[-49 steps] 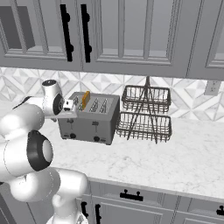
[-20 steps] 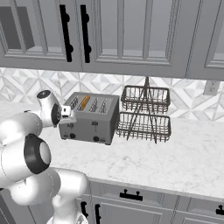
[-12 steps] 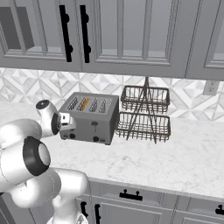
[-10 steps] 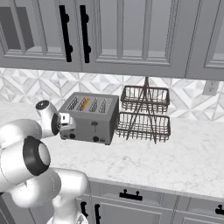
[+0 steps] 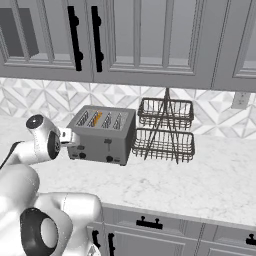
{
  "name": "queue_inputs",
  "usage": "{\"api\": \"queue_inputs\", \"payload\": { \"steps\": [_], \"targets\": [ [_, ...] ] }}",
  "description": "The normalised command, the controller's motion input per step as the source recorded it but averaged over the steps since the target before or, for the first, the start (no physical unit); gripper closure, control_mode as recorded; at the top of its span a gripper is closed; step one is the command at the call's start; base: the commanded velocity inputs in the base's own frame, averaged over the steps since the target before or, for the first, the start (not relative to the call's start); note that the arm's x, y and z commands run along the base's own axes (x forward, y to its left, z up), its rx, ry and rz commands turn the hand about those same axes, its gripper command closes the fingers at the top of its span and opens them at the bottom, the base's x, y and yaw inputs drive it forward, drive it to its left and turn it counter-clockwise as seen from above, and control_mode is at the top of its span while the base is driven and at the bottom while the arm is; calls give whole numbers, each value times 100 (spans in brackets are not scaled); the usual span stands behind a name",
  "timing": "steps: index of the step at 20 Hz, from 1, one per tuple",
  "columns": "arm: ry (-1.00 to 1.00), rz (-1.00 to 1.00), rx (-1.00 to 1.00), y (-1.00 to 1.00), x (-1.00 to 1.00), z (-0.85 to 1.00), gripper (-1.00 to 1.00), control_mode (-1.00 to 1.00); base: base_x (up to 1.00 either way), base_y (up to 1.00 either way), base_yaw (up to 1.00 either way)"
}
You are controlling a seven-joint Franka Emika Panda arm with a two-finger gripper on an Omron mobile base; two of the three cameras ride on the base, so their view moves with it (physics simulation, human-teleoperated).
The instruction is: Start the toaster. Once the lever pops up, take the bread to the plate on the dining counter.
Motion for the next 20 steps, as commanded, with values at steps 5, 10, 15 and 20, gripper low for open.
{"api": "queue_inputs", "payload": {
  "steps": [5, 10, 15, 20],
  "targets": [
    [-2, -15, 18, -17, -18, 100, -100, -100, 0, 0, 0],
    [3, -24, 16, -33, -1, 100, -100, -100, 0, 0, 0],
    [9, -22, 11, -34, -2, 100, -100, -100, 0, 0, 0],
    [12, -16, 5, -33, -2, 100, -100, -100, 0, 0, 0]
  ]
}}
